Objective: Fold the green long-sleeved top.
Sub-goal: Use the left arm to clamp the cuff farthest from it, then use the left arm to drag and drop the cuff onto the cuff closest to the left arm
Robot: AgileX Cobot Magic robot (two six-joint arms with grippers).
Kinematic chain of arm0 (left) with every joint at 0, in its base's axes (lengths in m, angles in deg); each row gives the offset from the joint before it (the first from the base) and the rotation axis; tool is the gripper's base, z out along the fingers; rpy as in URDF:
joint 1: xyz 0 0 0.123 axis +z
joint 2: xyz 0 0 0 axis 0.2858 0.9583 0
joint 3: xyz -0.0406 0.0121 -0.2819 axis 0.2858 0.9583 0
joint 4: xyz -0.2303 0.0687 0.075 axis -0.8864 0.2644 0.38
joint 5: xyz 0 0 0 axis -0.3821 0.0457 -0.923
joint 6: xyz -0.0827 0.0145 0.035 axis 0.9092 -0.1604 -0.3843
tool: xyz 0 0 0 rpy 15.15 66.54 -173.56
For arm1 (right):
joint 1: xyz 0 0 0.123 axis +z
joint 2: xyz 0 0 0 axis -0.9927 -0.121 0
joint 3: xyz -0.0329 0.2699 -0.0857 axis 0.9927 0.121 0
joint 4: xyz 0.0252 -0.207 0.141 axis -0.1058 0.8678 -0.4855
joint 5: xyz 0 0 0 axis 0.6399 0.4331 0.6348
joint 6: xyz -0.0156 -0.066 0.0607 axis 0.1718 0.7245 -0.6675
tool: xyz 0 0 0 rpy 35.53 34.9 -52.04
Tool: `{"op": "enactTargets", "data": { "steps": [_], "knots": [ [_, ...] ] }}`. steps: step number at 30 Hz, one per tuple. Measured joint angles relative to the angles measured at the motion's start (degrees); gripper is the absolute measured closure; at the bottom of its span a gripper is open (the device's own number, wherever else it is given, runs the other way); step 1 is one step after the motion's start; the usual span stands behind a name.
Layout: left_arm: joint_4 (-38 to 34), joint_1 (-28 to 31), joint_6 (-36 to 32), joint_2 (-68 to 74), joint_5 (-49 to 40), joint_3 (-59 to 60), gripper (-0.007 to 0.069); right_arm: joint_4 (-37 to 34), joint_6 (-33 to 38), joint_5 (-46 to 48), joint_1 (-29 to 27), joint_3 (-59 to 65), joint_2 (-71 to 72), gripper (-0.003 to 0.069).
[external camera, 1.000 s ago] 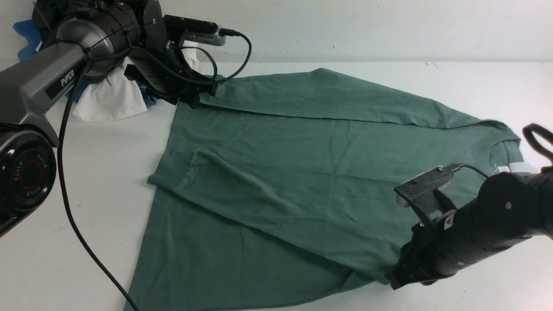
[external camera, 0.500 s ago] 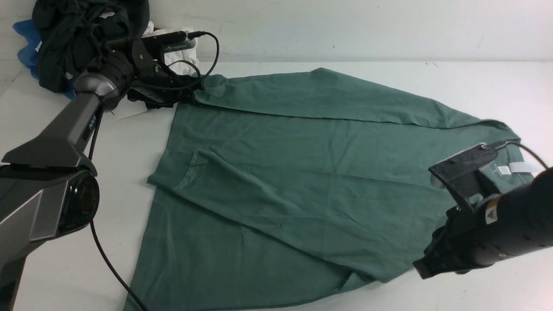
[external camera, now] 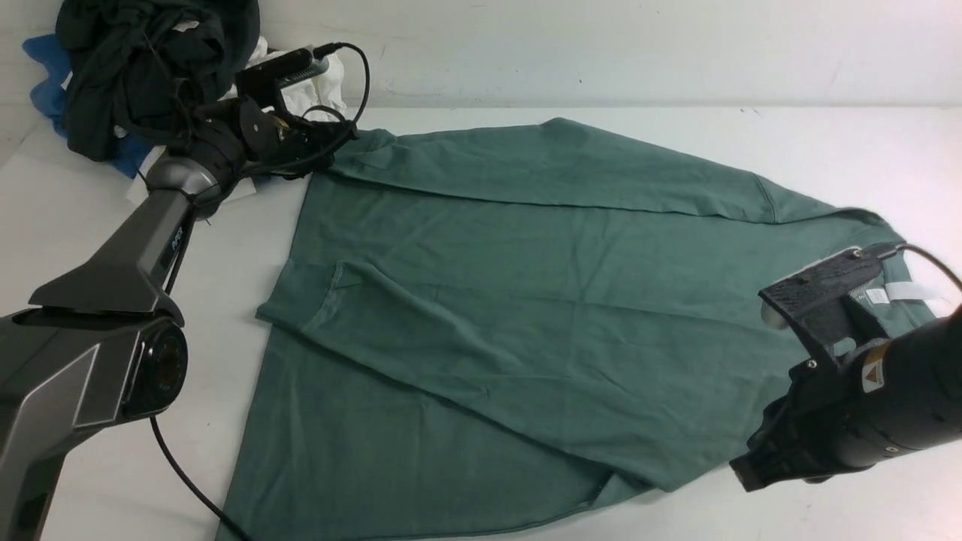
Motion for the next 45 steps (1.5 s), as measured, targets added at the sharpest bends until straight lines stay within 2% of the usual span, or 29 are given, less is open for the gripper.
{"op": "enactTargets", "data": {
  "steps": [10, 12, 14, 15, 17, 20, 24, 26, 27, 28, 32, 34, 38, 42, 45],
  "knots": [
    [0.7, -0.1, -5.4, -6.9, -13.2, -3.0, 0.0609, 0.1, 0.0, 0.1, 0.0, 0.0, 0.0, 0.0669],
    [1.0, -0.3, -6.4, -10.8, -22.0, -3.0, 0.0609, 0.3, 0.0, 0.1, 0.0, 0.0, 0.0, 0.0669],
    [1.2, -0.4, -7.1, -12.3, -25.6, -3.0, 0.0609, 0.4, 0.0, 0.1, 0.0, 0.0, 0.0, 0.0669],
    [1.4, -0.8, -9.0, -15.7, -32.6, -3.1, 0.0609, 0.8, 0.0, -0.1, 0.0, 0.0, 0.0, 0.0669],
    [1.7, -1.4, -10.9, -18.5, -36.5, -2.6, 0.0609, 1.7, 0.0, -0.5, 0.0, 0.0, 0.0, 0.0669],
    [2.6, -3.0, -12.4, -23.9, -37.2, 3.4, 0.0609, 3.0, 0.0, -1.9, 0.0, 0.0, 0.1, 0.0669],
    [6.0, -5.5, -12.6, -33.1, -37.2, 19.9, 0.0609, 3.4, 0.0, -3.1, 0.0, 0.0, 0.1, 0.0669],
    [9.7, -7.2, -12.9, -39.4, -37.2, 35.1, 0.0609, 3.5, 0.0, -3.1, 0.0, 0.0, 0.1, 0.0669],
    [9.9, -7.3, -13.0, -39.4, -37.2, 35.1, 0.0609, 3.5, 0.0, -3.1, 0.0, 0.0, 0.1, 0.0669],
    [12.2, -7.8, -12.9, -43.6, -37.1, 45.5, 0.0609, 3.5, 0.0, -3.7, 0.0, 0.0, 0.1, 0.0669],
    [14.7, -7.8, -12.2, -51.2, -32.1, 61.7, 0.0608, 3.5, 0.0, -6.2, 0.0, 0.0, 0.1, 0.0669],
    [15.2, -7.8, -11.4, -54.1, -28.7, 65.8, 0.0608, 3.4, 0.0, -7.7, 0.0, 0.0, 0.1, 0.0669],
    [15.3, -8.9, -11.1, -56.8, -26.3, 66.9, 0.0608, 3.2, 0.0, -9.1, 0.0, 0.0, 0.1, 0.0669],
    [15.4, -9.9, -11.1, -56.4, -26.8, 67.0, 0.0599, 3.2, 0.0, -9.5, 0.0, 0.0, 0.1, 0.0669],
    [15.5, -10.3, -11.8, -55.0, -29.4, 67.4, 0.0549, 3.2, 0.0, -8.8, 0.0, 0.0, 0.1, 0.0669]
  ]
}}
